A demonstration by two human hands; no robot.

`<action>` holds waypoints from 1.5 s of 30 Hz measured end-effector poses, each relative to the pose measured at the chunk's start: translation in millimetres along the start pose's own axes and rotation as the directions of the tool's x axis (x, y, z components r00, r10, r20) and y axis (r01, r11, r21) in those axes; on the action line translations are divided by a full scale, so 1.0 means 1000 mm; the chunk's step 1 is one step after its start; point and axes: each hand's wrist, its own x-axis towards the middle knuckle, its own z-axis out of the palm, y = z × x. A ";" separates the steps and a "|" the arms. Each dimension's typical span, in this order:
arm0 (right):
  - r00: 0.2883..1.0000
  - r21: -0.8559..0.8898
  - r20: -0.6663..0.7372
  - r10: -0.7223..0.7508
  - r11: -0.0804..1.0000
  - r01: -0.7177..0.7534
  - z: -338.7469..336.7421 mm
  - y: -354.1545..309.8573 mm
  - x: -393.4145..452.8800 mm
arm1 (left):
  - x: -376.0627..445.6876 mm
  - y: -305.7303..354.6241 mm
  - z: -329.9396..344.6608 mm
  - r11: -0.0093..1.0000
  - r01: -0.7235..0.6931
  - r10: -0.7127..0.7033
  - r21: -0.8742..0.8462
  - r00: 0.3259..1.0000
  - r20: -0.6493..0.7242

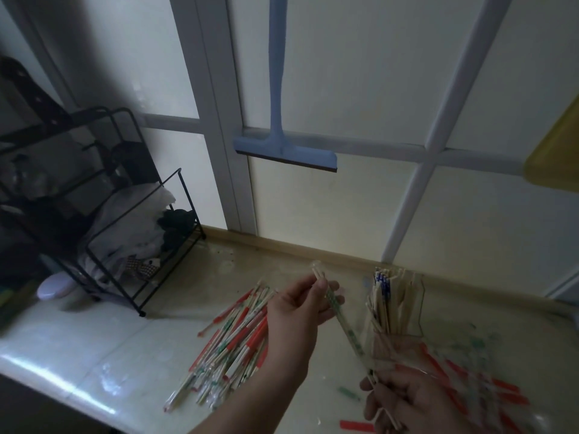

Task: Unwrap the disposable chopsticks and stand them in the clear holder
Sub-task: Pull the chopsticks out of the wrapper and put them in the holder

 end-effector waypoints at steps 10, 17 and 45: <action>1.000 -0.050 0.013 0.016 0.999 -0.015 0.005 0.005 -0.006 | -0.003 -0.010 -0.002 0.996 0.069 -0.068 0.047 0.997 -0.030; 0.997 0.285 -0.057 0.045 0.958 -0.027 0.004 -0.005 -0.001 | 0.020 -0.010 -0.010 0.980 0.167 -0.182 -0.111 0.972 -0.149; 0.859 0.309 -0.480 -0.179 0.882 0.356 -0.011 -0.045 0.029 | -0.027 -0.073 -0.021 0.912 0.090 -0.324 0.401 0.758 0.567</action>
